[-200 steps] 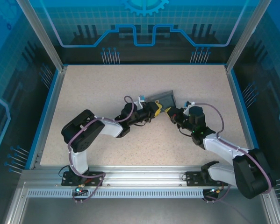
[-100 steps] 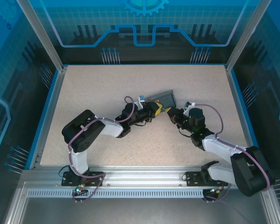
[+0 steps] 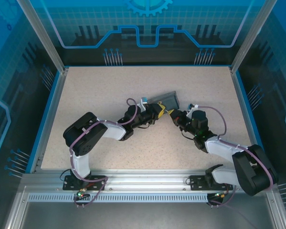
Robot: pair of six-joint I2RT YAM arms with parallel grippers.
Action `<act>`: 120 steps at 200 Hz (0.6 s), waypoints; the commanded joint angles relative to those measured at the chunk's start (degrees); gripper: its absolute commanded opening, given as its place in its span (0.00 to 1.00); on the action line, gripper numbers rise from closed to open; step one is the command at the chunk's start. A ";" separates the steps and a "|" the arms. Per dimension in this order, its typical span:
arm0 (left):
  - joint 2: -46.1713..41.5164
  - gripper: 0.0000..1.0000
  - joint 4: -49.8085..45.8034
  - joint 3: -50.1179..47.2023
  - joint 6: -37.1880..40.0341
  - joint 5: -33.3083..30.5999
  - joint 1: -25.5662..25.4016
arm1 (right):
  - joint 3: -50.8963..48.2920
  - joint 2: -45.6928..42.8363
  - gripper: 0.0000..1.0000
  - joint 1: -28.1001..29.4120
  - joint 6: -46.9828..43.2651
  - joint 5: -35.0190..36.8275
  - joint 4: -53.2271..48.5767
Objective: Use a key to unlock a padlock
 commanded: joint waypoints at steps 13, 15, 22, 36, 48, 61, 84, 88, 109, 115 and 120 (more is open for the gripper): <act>-0.57 0.00 5.02 2.30 -0.50 7.71 -3.37 | 0.38 0.38 0.00 2.26 0.79 -1.54 1.77; -0.55 0.00 5.02 2.27 -0.51 7.75 -3.32 | 0.42 0.24 0.00 2.26 0.82 -1.54 1.62; -0.54 0.00 5.03 2.24 -0.42 7.71 -3.34 | 0.73 -0.25 0.00 2.24 0.86 -1.49 1.16; -0.41 0.00 4.91 2.22 -0.29 7.79 -3.34 | 1.58 -1.49 0.00 2.12 0.75 -1.50 -0.17; -0.36 0.00 4.61 2.16 0.01 7.91 -3.28 | 2.35 -2.61 0.00 1.97 0.46 -1.59 -1.67; -0.32 0.00 4.19 2.04 0.34 8.03 -3.33 | 3.14 -3.63 0.00 1.70 0.02 -1.76 -3.31; -0.21 0.00 3.83 1.95 0.67 8.06 -3.34 | 3.82 -4.44 0.00 1.47 -0.15 -2.04 -4.35; -0.27 0.00 3.83 1.95 0.67 8.06 -3.33 | 3.88 -4.42 0.00 1.47 -0.23 -2.11 -4.46; -0.27 0.00 3.75 1.90 0.85 8.14 -3.29 | 3.84 -4.20 0.00 1.49 0.13 -2.28 -4.31; -0.34 0.00 3.53 1.93 1.01 8.14 -3.28 | 3.77 -4.12 0.00 1.51 0.17 -2.26 -4.22; -0.31 0.00 3.33 1.91 1.17 8.15 -3.36 | 3.75 -4.11 0.00 1.47 0.31 -2.30 -4.22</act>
